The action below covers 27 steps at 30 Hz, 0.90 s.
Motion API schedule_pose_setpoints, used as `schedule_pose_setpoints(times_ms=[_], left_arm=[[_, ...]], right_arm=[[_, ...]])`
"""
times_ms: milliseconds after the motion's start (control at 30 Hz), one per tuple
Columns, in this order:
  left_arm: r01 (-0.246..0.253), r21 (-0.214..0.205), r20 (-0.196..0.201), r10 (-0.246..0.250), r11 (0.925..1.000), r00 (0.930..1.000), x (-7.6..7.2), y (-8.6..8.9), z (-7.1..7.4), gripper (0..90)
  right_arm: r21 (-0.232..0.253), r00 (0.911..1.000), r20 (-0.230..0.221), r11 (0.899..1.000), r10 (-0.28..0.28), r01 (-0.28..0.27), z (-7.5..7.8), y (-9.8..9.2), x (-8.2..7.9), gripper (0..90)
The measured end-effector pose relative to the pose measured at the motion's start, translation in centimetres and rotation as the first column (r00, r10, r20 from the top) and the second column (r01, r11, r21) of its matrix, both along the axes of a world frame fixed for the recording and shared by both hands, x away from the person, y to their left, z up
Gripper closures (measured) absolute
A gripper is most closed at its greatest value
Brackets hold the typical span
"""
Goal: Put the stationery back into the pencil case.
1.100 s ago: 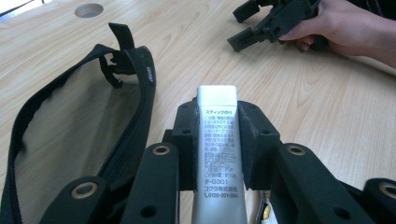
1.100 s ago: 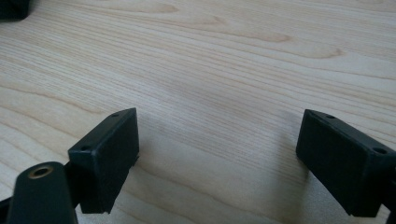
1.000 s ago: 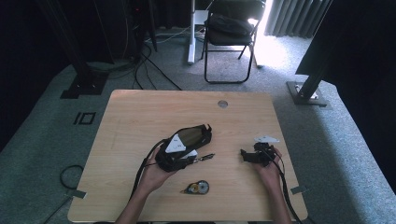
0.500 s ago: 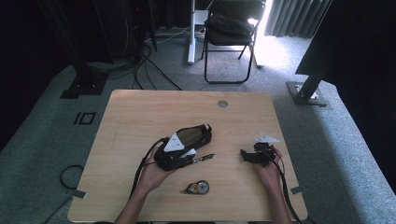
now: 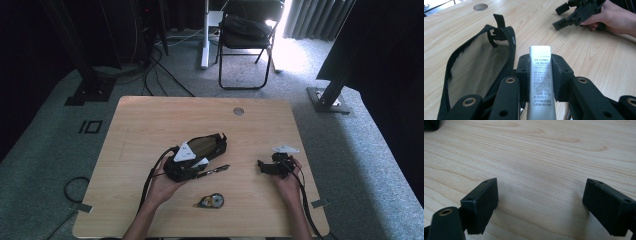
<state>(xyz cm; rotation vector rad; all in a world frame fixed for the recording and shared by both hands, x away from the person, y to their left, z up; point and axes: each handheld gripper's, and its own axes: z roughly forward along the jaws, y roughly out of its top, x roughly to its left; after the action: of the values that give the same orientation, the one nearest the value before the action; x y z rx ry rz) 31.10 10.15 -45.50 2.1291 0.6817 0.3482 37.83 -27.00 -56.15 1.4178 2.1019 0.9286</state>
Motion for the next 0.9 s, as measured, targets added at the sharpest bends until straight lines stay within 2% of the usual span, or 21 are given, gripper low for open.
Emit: schedule_pose_setpoints(times_ms=[900], left_arm=[[-0.037, -0.017, -0.004, 0.037, 0.9992, 0.9993, 0.44, 0.55, -0.11, 71.2]], right_arm=[[0.000, 1.0000, 0.000, 1.000, 0.000, 0.000, 0.00, 0.00, 0.00, 13.1]])
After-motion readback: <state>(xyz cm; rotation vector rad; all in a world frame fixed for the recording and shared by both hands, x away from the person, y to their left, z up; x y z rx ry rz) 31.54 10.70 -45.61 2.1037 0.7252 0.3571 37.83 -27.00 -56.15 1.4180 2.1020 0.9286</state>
